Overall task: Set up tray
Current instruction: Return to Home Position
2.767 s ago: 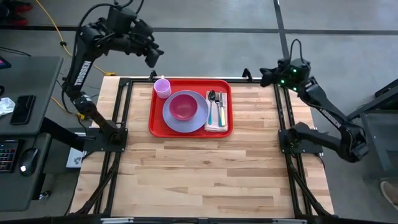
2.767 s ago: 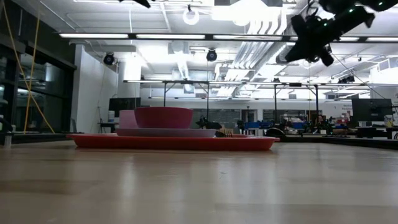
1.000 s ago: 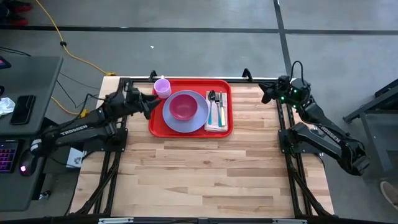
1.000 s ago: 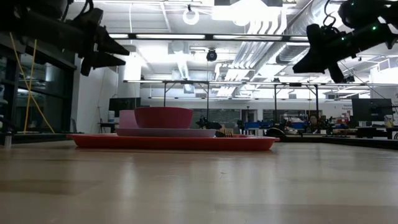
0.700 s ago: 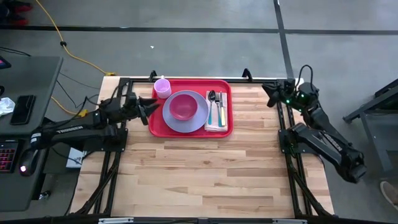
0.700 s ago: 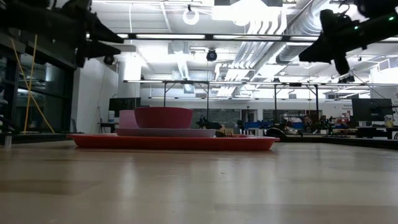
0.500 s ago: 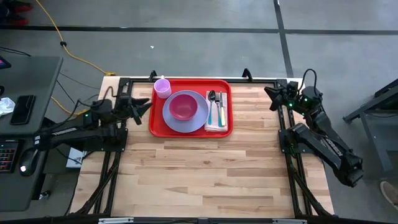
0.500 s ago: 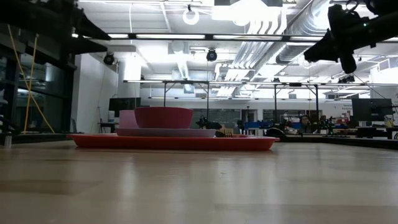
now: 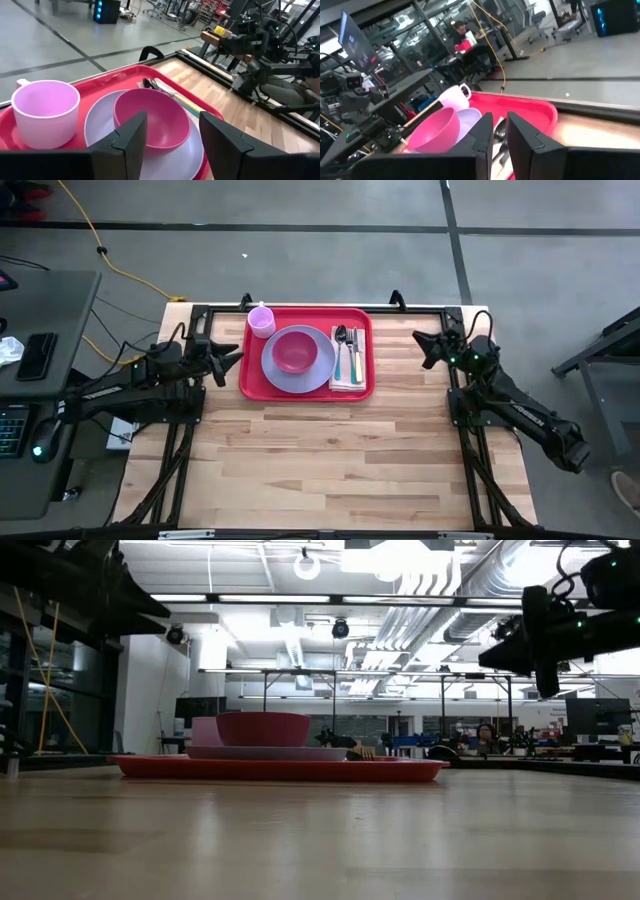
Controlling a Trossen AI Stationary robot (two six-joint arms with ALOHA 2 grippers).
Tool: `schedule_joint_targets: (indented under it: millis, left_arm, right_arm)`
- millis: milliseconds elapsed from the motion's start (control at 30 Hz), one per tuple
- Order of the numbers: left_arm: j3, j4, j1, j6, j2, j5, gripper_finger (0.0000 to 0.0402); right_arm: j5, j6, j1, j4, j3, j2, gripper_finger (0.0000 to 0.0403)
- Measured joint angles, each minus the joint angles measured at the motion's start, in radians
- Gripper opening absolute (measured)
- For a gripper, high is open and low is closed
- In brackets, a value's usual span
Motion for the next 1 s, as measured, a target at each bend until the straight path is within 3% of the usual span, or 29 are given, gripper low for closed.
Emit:
schedule_joint_targets:
  millis: [467, 567, 733, 1000]
  left_arm:
    - [0.0, 0.004, -0.04, -0.001, -0.029, 0.024, 0.0211]
    - [-0.015, 0.019, -0.103, 0.005, -0.028, -0.058, 0.0211]
    - [-0.135, 0.196, -0.237, 0.048, -0.028, -0.197, 0.0211]
    - [-0.156, 0.164, -0.382, 0.098, -0.099, -0.323, 0.0211]
  right_arm:
    - [-0.045, -0.012, 0.066, -0.007, 0.046, 0.0, 0.0032]
    - [-0.02, -0.012, 0.104, -0.011, 0.046, -0.001, 0.003]
    - [0.092, -0.034, 0.203, -0.005, 0.046, 0.0, 0.0029]
    - [0.166, -0.117, 0.332, -0.039, 0.046, 0.0, 0.003]
